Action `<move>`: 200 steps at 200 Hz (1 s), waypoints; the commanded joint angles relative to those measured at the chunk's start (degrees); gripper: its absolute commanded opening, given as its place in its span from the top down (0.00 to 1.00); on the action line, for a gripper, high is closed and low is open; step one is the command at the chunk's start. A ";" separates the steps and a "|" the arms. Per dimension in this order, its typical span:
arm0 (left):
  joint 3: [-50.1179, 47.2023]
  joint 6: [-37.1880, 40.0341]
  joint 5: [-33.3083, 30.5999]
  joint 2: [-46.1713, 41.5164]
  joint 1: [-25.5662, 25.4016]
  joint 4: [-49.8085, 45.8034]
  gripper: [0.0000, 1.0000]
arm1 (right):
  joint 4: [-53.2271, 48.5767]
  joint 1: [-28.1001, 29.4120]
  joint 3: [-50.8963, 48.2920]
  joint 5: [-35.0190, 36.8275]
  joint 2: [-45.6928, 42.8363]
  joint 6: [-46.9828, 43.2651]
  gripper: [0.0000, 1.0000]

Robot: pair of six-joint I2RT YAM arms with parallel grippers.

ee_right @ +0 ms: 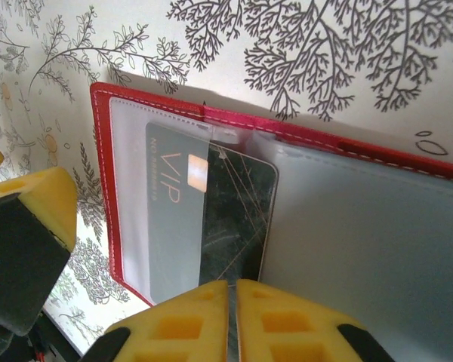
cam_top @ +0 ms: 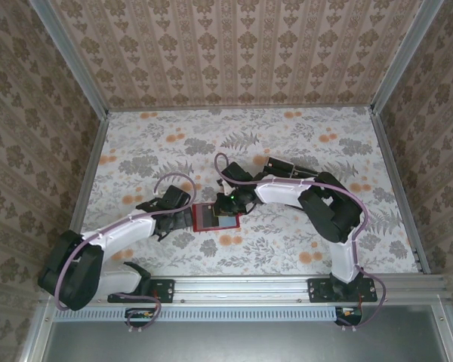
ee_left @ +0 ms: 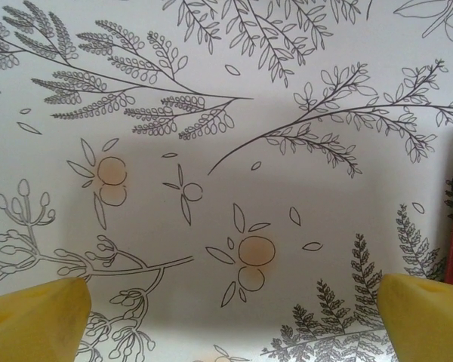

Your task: Put the credit cards into the card holder

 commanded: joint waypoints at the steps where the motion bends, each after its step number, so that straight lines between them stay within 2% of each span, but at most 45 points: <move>1: -0.45 1.04 0.77 1.12 0.43 0.81 0.00 | -1.14 0.74 1.93 -0.06 1.64 0.44 0.89; 103: -0.26 1.04 1.27 2.76 0.25 2.08 0.00 | -0.31 3.08 6.68 -2.40 5.07 2.36 0.89; 126: 0.64 0.84 0.61 1.78 0.27 0.12 0.00 | -0.20 3.21 6.85 -2.49 3.49 2.34 0.89; 142: 0.91 0.18 -0.68 -0.30 0.25 -1.79 0.00 | -0.25 3.17 5.15 0.50 -0.24 1.82 0.84; 156: 0.62 -0.56 -1.86 -2.53 0.33 -3.13 0.00 | -2.61 3.20 4.61 4.18 -2.71 0.35 0.72; 169: 0.48 -1.10 -2.65 -3.89 0.43 -4.13 0.00 | -4.41 3.16 4.08 6.81 -4.09 -0.98 0.65; 200: 0.60 -1.95 -4.52 -4.37 0.51 -6.41 0.00 | -4.92 3.15 3.40 7.67 -3.51 -2.08 0.63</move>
